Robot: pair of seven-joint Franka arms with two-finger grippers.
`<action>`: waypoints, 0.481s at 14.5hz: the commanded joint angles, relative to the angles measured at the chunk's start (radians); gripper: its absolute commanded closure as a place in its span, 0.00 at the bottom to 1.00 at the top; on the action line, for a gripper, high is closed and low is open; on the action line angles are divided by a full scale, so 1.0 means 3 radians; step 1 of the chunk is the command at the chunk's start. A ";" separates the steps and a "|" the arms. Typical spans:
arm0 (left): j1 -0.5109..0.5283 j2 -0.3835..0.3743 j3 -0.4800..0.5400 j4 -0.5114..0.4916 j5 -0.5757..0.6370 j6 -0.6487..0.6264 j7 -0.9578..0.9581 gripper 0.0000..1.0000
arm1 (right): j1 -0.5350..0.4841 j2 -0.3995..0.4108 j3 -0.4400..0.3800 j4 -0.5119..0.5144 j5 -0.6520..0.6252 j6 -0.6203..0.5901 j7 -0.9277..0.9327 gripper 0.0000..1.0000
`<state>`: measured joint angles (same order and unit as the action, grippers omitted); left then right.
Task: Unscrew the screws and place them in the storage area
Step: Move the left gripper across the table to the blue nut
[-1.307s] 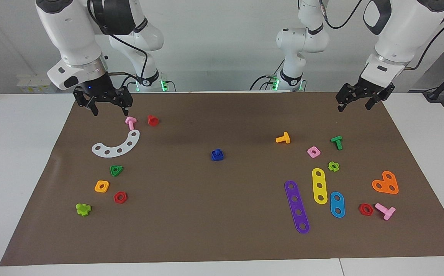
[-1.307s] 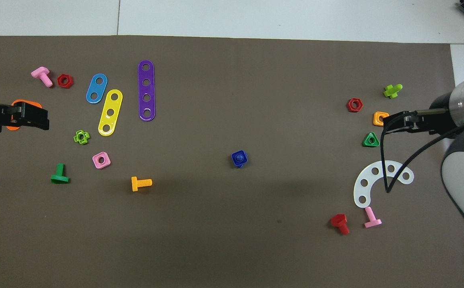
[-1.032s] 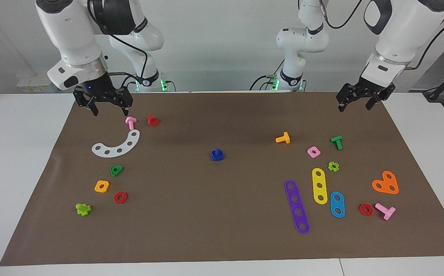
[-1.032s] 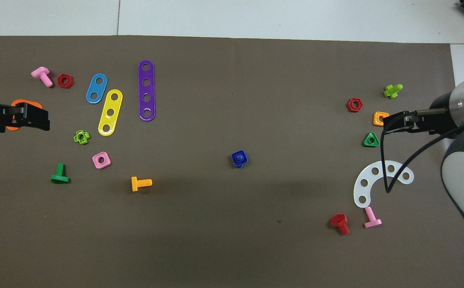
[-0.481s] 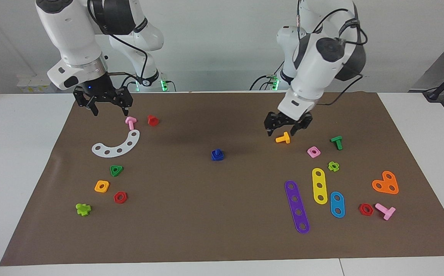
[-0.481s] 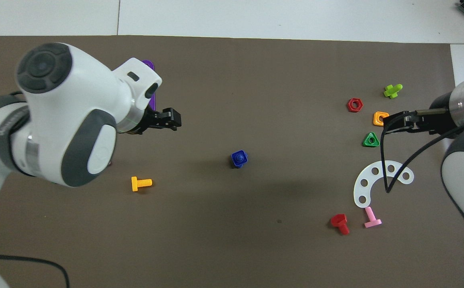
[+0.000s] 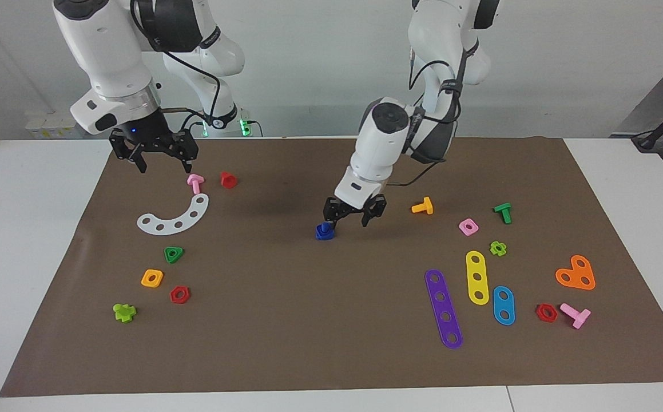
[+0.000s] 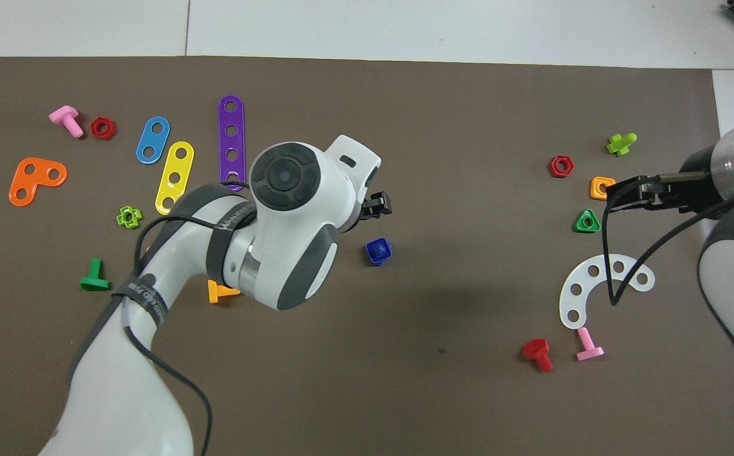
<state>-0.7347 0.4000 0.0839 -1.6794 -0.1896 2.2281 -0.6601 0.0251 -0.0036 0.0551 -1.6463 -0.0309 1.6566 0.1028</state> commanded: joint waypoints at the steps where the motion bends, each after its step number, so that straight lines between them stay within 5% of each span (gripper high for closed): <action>1: -0.0153 0.0175 0.0083 0.0050 0.0003 0.0110 -0.0055 0.10 | -0.0043 -0.0029 0.0016 -0.0009 0.0047 0.0005 0.0005 0.00; 7: -0.0240 0.0226 0.0068 -0.0103 0.0151 0.0232 -0.0024 0.13 | -0.0048 -0.0029 0.0010 -0.0009 0.0047 0.0005 0.0005 0.00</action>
<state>-0.7826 0.4712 0.0873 -1.6820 -0.1744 2.2656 -0.6679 0.0226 -0.0036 0.0551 -1.6463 -0.0309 1.6566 0.1028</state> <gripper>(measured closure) 0.110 0.000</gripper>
